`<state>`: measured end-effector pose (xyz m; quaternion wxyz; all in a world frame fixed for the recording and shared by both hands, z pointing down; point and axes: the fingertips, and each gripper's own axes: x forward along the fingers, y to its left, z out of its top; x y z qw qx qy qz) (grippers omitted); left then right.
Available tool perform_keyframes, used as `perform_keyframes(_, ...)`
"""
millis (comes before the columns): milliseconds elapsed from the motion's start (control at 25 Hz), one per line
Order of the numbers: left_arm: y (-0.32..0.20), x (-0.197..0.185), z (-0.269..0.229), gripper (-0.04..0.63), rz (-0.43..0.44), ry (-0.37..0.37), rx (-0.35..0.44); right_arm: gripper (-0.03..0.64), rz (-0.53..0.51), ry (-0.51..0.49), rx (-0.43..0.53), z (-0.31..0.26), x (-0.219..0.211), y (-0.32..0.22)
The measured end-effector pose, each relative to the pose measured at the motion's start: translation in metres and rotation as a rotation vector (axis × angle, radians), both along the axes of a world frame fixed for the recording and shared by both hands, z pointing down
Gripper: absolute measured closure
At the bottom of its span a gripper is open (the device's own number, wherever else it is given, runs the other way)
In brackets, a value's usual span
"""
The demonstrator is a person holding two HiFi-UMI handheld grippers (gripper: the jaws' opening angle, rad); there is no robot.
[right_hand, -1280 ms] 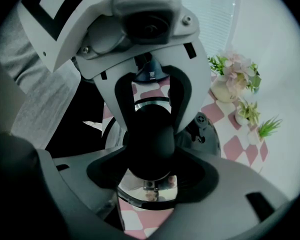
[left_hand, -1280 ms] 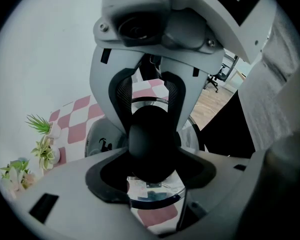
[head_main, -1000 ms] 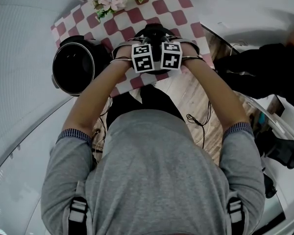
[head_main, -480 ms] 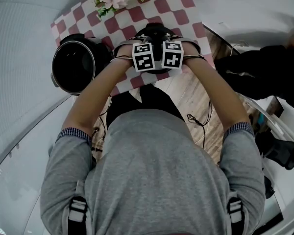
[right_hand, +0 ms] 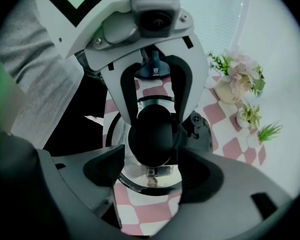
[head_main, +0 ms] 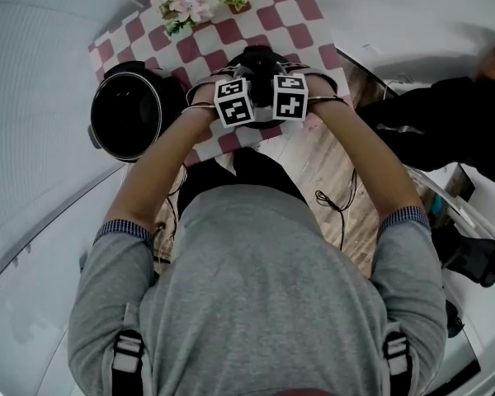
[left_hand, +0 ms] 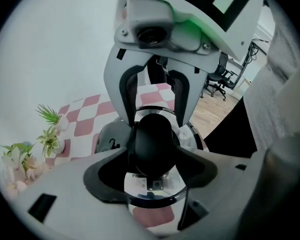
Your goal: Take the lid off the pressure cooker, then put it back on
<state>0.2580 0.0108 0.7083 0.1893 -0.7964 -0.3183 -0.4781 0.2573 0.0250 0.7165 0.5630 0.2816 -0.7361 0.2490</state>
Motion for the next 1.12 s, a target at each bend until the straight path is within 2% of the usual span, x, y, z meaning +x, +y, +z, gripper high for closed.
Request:
perform_keyframes(160,-0.005,0.007,-0.019,0.27,-0.08,0.065,-0.038,0.267,0.017,0.016,0.053,-0.021,0.008,-0.005)
perform_keyframes(560,-0.025,0.02,-0.106,0.27,-0.338,0.31,-0.169,0.27,0.132,-0.024,0.249,-0.086,0.019,-0.022)
perform_keyframes(840,-0.039,0.0,-0.192,0.27,-0.472,0.511,-0.27,0.276,0.263,-0.109,0.435,-0.145,0.02,-0.04)
perform_keyframes(960,-0.044,-0.015,-0.219,0.27,-0.521,0.564,-0.332,0.281,0.304,-0.155,0.511,-0.173,0.012,-0.047)
perform_keyframes(1120,-0.057,-0.037,-0.243,0.27,-0.582,0.63,-0.352,0.284,0.341,-0.218,0.578,-0.201,-0.006,-0.055)
